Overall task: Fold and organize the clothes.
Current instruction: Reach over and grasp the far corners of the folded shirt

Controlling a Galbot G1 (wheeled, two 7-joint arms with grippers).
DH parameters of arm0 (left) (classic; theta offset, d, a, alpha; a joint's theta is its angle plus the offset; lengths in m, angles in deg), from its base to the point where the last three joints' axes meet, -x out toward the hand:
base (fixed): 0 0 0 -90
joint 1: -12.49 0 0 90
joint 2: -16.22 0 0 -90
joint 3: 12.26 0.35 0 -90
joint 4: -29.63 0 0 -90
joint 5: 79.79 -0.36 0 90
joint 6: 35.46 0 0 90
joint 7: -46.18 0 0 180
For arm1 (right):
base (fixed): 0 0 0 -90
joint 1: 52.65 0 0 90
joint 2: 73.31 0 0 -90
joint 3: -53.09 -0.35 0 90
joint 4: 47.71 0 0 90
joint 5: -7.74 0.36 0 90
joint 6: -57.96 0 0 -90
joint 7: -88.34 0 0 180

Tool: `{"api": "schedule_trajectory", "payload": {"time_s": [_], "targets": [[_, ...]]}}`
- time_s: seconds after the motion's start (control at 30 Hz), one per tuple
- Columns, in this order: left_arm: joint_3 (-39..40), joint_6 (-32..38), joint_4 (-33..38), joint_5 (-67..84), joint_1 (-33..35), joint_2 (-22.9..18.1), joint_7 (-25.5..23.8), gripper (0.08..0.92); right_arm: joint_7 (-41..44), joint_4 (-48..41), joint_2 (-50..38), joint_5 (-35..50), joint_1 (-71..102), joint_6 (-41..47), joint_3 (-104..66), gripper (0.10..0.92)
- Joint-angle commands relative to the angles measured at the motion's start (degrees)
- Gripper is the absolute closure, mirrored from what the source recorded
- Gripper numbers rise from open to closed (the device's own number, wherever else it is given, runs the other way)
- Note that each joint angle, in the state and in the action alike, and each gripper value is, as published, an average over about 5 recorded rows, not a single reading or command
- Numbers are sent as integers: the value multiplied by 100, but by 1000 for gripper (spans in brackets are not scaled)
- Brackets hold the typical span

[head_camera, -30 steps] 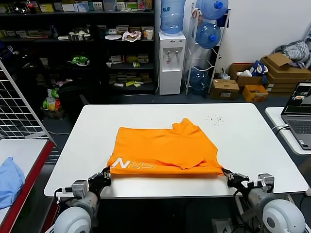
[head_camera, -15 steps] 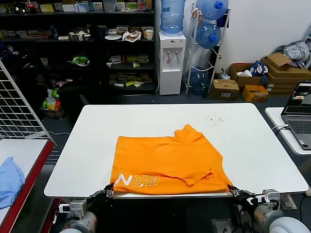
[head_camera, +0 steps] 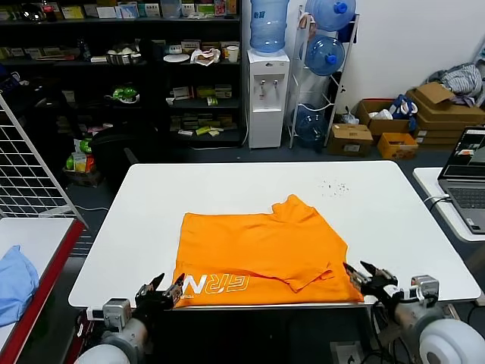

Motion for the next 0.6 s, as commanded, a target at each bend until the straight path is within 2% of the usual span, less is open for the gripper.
{"api": "schedule_trajectory", "payload": {"time_s": [0.03,0.17,0.3,0.43,0.6], "targets": [[424,63,-1753,463,-2642,-213,-732,345,-357,-1603,59,149,-3560,-103,1614,327],[962,24,-2890,634,-3641,-558,-1165,232,-429,-2875,529,78,-4942,-2,2508,214],[1588,-170,-3678,998,-4393,-702,-1542,127,-379,-3977,1001,-54,-5678,137,3179,123],[2014,-282,-4256,1118,-4859,-867,-1568,82,-299,-4709,1363,-115,-6032,348,3540,105],[2091,-296,-4754,1082,-4982,-1165,-1585,79,-224,-5285,1711,-163,-6166,590,3627,104]]}}
